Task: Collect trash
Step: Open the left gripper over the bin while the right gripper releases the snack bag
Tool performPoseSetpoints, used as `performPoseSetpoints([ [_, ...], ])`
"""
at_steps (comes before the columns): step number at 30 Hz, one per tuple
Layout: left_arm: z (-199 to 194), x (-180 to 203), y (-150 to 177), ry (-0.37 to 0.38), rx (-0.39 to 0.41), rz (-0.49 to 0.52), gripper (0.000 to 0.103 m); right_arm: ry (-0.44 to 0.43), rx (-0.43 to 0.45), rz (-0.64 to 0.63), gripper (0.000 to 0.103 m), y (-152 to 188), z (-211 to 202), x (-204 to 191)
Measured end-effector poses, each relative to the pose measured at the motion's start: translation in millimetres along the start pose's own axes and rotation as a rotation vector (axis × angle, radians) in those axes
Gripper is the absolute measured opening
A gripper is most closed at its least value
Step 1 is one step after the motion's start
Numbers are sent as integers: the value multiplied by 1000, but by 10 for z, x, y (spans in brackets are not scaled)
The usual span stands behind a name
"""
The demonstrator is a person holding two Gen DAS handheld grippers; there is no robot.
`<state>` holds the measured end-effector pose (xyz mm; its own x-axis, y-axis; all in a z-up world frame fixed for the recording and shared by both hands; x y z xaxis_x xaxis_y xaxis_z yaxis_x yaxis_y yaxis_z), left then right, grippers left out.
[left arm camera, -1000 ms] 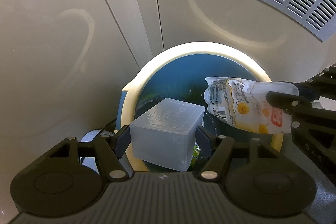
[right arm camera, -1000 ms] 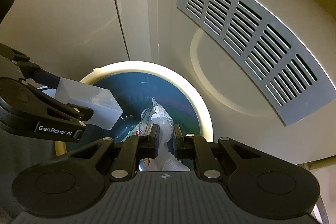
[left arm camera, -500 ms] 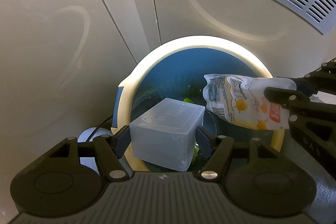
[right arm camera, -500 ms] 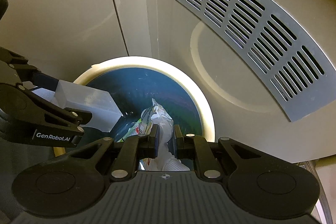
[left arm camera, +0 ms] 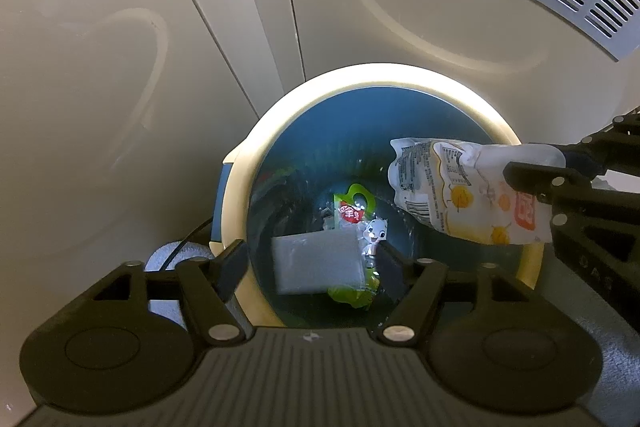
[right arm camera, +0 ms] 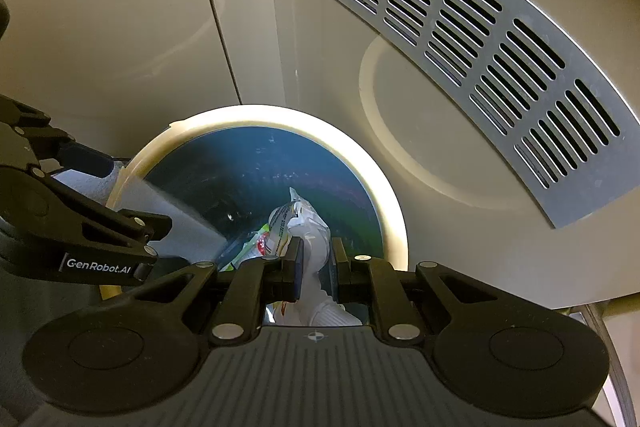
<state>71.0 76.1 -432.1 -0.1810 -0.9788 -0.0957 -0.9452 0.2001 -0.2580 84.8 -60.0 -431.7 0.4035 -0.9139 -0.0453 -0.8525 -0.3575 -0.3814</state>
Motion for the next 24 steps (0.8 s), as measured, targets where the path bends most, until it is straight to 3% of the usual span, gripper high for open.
performPoseSetpoints([
  [1,-4,-4,-5,1,2,-2,91,-1,-3,2,16,0,6,9],
  [3,-28,-13,-21,7,10,-7,101,6,-3,6,27,-6,1,21],
  [4,-46,-21,-31,8,13,-9,103,13,2,5,45,-13,-12,27],
  [5,-66,-34,-35,3,16,-11,103,33,11,4,51,-22,-30,44],
  [13,-318,-98,-20,4,47,-18,103,29,52,26,65,-36,-271,89],
  [19,-753,-167,9,-20,121,-41,103,20,124,20,81,-71,-705,58],
  [24,-1151,-252,99,-3,188,-95,103,16,198,-15,88,-80,-1101,-12],
])
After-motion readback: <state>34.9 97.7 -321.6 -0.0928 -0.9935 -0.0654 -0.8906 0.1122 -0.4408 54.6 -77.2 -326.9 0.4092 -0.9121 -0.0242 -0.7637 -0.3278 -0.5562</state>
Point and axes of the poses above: each gripper's, at about its wrist camera, not at the fingertips, and z roughly the way its jaws point, x to its right, y to its underside, the point moved 10 cm from there along z, roughly the way its jaws point, and after that the axes turned 1 degree about -z, right-handed, at the moved point
